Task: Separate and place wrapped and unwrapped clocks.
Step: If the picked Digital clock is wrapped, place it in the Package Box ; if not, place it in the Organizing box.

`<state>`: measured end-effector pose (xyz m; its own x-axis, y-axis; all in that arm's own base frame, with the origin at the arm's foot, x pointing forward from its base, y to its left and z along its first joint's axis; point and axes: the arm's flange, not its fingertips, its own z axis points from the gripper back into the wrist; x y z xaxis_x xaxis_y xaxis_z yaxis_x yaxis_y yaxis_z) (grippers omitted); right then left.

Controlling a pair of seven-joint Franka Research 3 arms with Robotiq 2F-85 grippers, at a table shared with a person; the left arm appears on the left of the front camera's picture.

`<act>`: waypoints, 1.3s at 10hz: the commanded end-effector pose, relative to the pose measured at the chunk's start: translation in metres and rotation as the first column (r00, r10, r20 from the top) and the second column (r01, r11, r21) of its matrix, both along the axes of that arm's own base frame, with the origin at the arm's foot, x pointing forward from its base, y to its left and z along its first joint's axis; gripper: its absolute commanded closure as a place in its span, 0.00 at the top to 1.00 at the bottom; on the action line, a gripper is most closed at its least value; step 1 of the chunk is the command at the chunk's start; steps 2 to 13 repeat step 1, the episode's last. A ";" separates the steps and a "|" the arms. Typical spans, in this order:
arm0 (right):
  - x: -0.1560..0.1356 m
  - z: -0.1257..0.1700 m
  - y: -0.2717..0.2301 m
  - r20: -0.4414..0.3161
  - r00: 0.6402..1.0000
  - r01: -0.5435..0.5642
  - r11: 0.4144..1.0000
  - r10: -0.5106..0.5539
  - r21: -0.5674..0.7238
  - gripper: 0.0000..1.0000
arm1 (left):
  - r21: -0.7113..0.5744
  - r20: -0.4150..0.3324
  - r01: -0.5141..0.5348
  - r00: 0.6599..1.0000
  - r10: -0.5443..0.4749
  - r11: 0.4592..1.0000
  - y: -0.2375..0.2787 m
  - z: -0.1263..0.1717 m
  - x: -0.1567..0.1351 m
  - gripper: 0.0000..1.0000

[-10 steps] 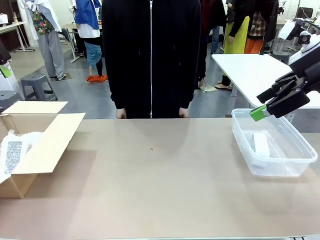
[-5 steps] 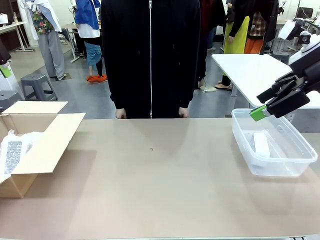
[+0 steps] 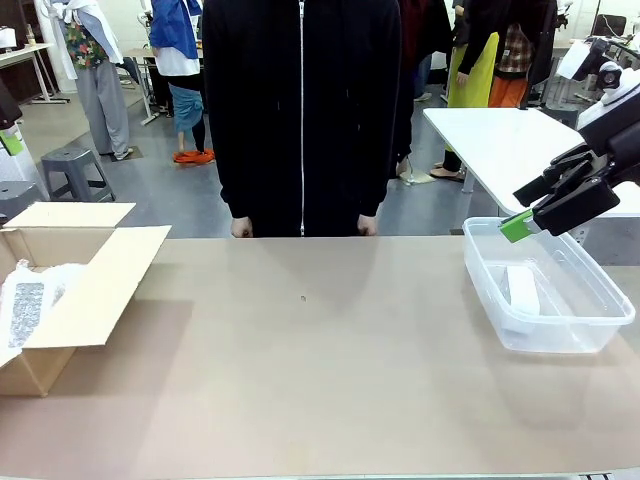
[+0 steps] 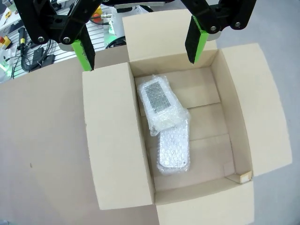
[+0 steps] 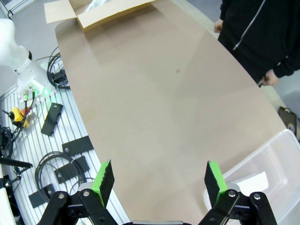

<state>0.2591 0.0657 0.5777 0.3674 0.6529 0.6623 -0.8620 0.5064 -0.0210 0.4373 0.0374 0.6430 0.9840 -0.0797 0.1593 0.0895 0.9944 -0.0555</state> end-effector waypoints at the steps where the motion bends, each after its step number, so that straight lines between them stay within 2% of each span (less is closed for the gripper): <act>1: 0.001 -0.001 0.002 -0.019 1.000 -0.016 0.999 0.017 0.030 1.00 | -0.001 0.013 -0.009 1.000 0.009 1.000 0.001 0.002 0.000 1.00; 13: 0.001 -0.001 0.002 -0.019 1.000 -0.016 0.999 0.017 0.030 1.00 | -0.001 0.013 -0.009 1.000 0.009 1.000 0.001 0.002 0.000 1.00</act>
